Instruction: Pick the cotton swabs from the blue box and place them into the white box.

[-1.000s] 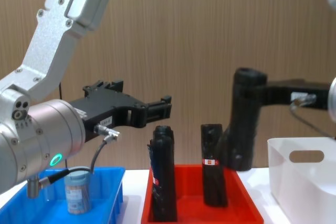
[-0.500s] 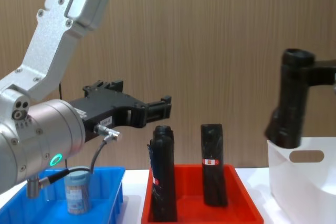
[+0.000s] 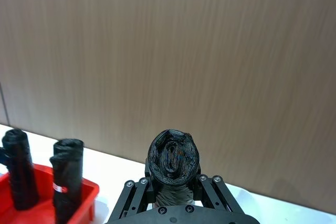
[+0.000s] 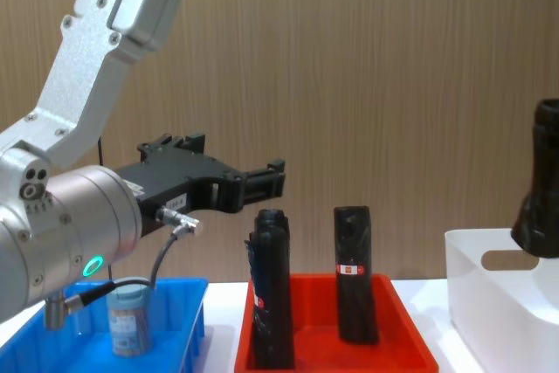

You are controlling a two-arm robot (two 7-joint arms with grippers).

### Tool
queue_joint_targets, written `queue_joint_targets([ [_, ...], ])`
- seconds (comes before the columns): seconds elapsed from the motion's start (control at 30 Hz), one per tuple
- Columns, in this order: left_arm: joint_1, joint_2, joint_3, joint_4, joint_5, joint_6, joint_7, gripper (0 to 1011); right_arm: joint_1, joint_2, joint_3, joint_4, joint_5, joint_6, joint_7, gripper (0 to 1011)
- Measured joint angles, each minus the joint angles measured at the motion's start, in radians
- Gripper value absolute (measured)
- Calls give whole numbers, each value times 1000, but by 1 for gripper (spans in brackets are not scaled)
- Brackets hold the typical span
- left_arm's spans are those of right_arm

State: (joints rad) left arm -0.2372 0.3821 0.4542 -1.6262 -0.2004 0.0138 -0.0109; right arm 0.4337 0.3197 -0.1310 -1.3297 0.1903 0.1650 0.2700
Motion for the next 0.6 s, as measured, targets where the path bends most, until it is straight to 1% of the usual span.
queue_joint_targets([
  [0.1,0,0,0,0,0,0,0,1003,5,2,2,22,-7,0,0,352],
  [0.3,0,0,0,0,0,0,0,1003,23,3,3,89,-18,-4,3,352],
  [0.6,0,0,0,0,0,0,0,1003,52,-8,-6,188,-23,-16,14,351],
])
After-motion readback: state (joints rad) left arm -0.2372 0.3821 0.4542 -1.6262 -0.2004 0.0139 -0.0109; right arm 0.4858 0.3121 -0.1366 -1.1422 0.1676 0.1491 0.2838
